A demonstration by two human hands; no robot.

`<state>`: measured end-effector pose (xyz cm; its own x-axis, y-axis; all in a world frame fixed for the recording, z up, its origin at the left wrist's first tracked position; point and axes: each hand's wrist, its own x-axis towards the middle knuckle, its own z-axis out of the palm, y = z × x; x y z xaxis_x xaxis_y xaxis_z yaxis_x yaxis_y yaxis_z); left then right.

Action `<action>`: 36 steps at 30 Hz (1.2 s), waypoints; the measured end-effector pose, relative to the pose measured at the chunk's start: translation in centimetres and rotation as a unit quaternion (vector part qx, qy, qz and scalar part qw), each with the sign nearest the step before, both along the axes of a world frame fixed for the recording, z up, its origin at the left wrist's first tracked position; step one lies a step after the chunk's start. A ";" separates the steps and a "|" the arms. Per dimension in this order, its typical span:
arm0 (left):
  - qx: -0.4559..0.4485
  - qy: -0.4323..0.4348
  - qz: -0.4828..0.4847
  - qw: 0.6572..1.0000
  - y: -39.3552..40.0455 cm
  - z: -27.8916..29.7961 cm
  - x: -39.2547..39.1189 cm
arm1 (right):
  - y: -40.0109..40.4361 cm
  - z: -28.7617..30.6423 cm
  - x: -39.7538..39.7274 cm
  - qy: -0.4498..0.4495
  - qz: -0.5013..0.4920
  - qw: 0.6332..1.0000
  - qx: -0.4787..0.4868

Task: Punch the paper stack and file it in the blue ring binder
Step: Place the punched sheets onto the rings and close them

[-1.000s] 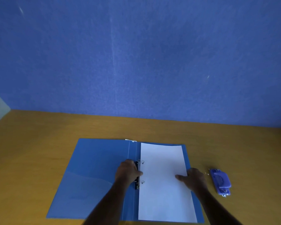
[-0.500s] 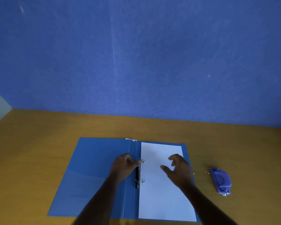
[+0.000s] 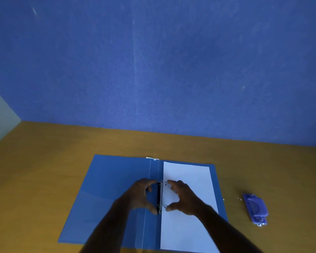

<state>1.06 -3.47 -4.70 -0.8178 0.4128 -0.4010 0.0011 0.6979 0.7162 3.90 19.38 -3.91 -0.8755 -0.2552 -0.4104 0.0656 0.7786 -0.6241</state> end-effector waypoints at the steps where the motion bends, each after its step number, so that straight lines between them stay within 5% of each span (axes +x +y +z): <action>1: 0.000 0.002 -0.002 1.000 0.0 0.0 -0.1 | 0.0 -0.1 0.0 0.000 0.000 1.000 -0.003; 29: -0.034 0.042 0.011 0.998 1.1 -0.5 -0.1 | -0.6 -0.9 -0.2 0.037 -0.011 0.999 -0.001; 36: 0.022 0.011 0.065 0.998 0.6 -0.6 -0.1 | -0.4 -0.6 0.0 0.026 0.010 0.999 0.022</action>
<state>0.98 -2.83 -5.26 -0.8738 0.3191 -0.3669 -0.0722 0.6611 0.7468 3.90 19.00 -4.53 -0.8907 -0.2546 -0.3767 0.0193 0.8066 -0.5908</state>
